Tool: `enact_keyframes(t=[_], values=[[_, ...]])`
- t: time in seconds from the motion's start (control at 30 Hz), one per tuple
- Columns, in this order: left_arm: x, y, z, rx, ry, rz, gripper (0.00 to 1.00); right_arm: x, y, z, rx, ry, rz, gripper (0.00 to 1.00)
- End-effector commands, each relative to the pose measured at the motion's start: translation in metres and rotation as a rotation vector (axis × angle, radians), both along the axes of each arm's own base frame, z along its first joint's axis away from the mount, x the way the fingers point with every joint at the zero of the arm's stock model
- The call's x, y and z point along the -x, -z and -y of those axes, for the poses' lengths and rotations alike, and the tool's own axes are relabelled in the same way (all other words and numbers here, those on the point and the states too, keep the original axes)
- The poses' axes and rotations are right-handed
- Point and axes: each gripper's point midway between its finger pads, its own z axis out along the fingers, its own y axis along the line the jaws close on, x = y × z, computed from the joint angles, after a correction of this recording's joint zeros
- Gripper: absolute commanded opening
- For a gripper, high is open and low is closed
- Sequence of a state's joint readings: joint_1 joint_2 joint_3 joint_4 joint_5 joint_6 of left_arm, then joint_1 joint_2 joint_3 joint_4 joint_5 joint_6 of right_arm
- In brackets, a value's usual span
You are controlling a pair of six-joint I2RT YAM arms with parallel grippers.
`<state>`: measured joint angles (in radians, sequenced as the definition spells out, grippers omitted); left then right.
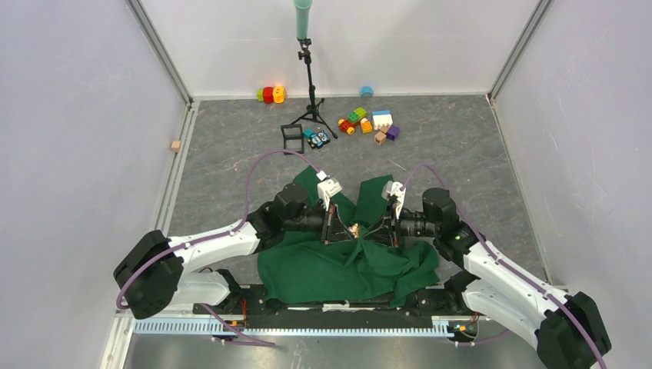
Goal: Pin the brooch onto the clothing
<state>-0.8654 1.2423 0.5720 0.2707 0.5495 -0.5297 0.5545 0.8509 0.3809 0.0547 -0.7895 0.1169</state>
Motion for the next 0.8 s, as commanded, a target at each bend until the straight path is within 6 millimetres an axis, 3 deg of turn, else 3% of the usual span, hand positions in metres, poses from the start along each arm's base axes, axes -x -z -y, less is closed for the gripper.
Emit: enact_keyframes(t=[0.0,0.07,0.33,0.47,0.57,0.77], values=[[-0.006,-0.020,0.006,0.049,-0.005,0.039,0.02,-0.003,-0.024,-0.009,-0.102,-0.011,0.043,0.29],[-0.006,-0.019,0.007,0.049,0.002,0.033,0.02,-0.002,-0.028,-0.011,-0.135,-0.015,0.042,0.36],[-0.006,-0.019,0.009,0.050,0.010,0.026,0.02,0.001,-0.031,-0.014,-0.161,-0.035,0.022,0.36],[-0.007,-0.018,0.009,0.047,0.001,0.026,0.02,-0.001,-0.027,-0.013,-0.137,-0.027,0.025,0.17],[-0.011,-0.021,0.007,0.051,-0.021,0.033,0.02,-0.002,-0.014,-0.010,-0.077,-0.021,0.006,0.08],[-0.021,-0.025,0.002,0.074,-0.078,0.030,0.02,0.007,0.006,-0.007,-0.024,-0.042,-0.050,0.07]])
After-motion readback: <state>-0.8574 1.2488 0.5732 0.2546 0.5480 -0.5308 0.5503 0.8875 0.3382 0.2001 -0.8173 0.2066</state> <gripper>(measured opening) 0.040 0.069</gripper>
